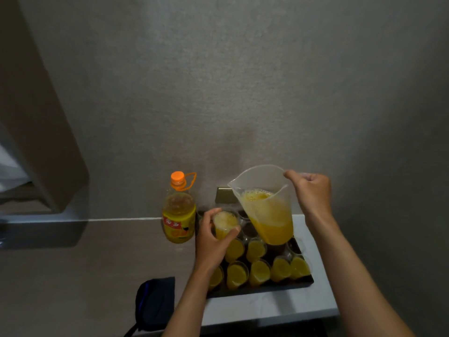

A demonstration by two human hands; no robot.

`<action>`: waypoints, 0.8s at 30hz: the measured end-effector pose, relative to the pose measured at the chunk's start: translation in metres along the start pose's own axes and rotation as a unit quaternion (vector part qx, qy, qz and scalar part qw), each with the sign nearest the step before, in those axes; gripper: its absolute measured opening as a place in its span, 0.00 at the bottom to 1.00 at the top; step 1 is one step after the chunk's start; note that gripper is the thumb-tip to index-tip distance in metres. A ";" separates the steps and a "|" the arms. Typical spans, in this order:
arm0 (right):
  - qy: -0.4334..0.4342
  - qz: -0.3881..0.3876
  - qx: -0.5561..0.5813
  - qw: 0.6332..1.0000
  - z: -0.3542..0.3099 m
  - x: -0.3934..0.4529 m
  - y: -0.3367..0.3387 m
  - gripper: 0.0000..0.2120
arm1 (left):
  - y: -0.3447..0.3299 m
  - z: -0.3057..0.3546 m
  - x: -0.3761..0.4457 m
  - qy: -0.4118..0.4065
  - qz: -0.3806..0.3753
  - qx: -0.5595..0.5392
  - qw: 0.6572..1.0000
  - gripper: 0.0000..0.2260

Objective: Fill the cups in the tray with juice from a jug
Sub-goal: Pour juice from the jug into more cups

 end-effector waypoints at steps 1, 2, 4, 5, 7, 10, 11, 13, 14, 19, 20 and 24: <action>-0.003 0.011 0.010 1.000 0.001 0.000 0.003 0.18 | -0.002 0.001 0.001 -0.001 -0.003 0.001 1.000 0.25; -0.007 0.023 0.018 1.000 0.003 0.001 0.007 0.19 | -0.004 0.003 0.003 -0.003 -0.007 0.003 1.000 0.25; -0.011 0.051 0.033 0.998 0.005 0.001 0.015 0.22 | -0.010 0.007 0.007 -0.011 -0.018 0.008 1.000 0.26; -0.011 0.064 0.041 0.997 0.005 0.000 0.019 0.23 | -0.013 0.009 0.009 -0.014 -0.024 0.012 1.000 0.26; -0.013 0.087 0.060 0.994 0.007 0.000 0.027 0.22 | -0.019 0.012 0.013 -0.023 -0.036 0.029 0.999 0.27; -0.023 0.115 0.082 0.990 0.011 0.000 0.036 0.24 | -0.028 0.020 0.020 -0.041 -0.053 0.064 0.996 0.25; -0.024 0.121 0.085 0.989 0.014 0.000 0.038 0.24 | -0.031 0.022 0.022 -0.046 -0.057 0.076 0.994 0.24; -0.030 0.132 0.095 0.986 0.018 0.001 0.043 0.22 | -0.037 0.025 0.028 -0.046 -0.068 0.094 0.992 0.23; -0.034 0.139 0.099 0.985 0.020 0.001 0.046 0.21 | -0.040 0.026 0.031 -0.043 -0.074 0.098 0.992 0.23; -0.043 0.166 0.110 0.979 0.033 0.005 0.062 0.22 | -0.061 0.032 0.042 -0.043 -0.113 0.126 0.985 0.25; -0.044 0.172 0.111 0.978 0.035 0.005 0.066 0.24 | -0.066 0.034 0.043 -0.047 -0.123 0.135 0.982 0.25; -0.055 0.198 0.124 0.971 0.047 0.009 0.079 0.26 | -0.087 0.036 0.051 -0.060 -0.146 0.171 0.973 0.26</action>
Point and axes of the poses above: each hand's wrist, its own x-axis towards the middle knuckle, its own y-axis out of the back of the hand, z = x × y, the point moved 7 cm from there along x, towards the middle knuckle, and after that the axes turned 10 degrees about x, right-handed, at the moved point
